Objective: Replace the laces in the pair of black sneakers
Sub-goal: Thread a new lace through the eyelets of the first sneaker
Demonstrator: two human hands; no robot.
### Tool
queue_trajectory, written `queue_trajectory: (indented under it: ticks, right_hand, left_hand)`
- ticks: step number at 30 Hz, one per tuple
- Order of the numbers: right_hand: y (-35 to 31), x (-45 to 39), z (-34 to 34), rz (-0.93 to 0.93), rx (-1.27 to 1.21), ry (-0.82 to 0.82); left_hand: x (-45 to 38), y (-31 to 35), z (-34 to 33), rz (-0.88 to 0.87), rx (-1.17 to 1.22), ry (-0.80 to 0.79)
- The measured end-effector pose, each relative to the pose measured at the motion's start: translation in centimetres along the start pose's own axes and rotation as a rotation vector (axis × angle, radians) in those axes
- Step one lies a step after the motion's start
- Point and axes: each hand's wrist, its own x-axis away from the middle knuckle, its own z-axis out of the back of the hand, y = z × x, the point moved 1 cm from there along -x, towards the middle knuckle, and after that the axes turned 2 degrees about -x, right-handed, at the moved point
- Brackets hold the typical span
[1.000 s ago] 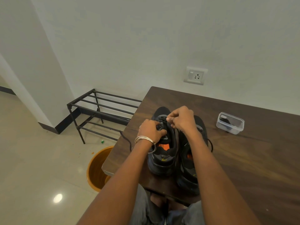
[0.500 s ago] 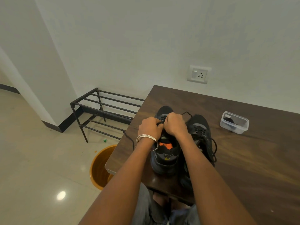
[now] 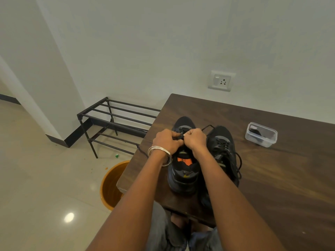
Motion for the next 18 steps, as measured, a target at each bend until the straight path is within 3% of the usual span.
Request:
queue_trajectory:
  ticks: [4, 9, 18]
  right_hand:
    - [0.0, -0.3, 0.2, 0.021, -0.017, -0.061]
    - [0.1, -0.1, 0.0, 0.004, -0.049, 0.027]
    - [0.2, 0.4, 0.6, 0.017, -0.112, 0.008]
  left_hand:
    - [0.0, 0.2, -0.4, 0.021, -0.018, 0.043]
    - [-0.1, 0.1, -0.5, 0.016, -0.01, 0.053]
    - [-0.5, -0.5, 0.1, -0.045, 0.078, -0.072]
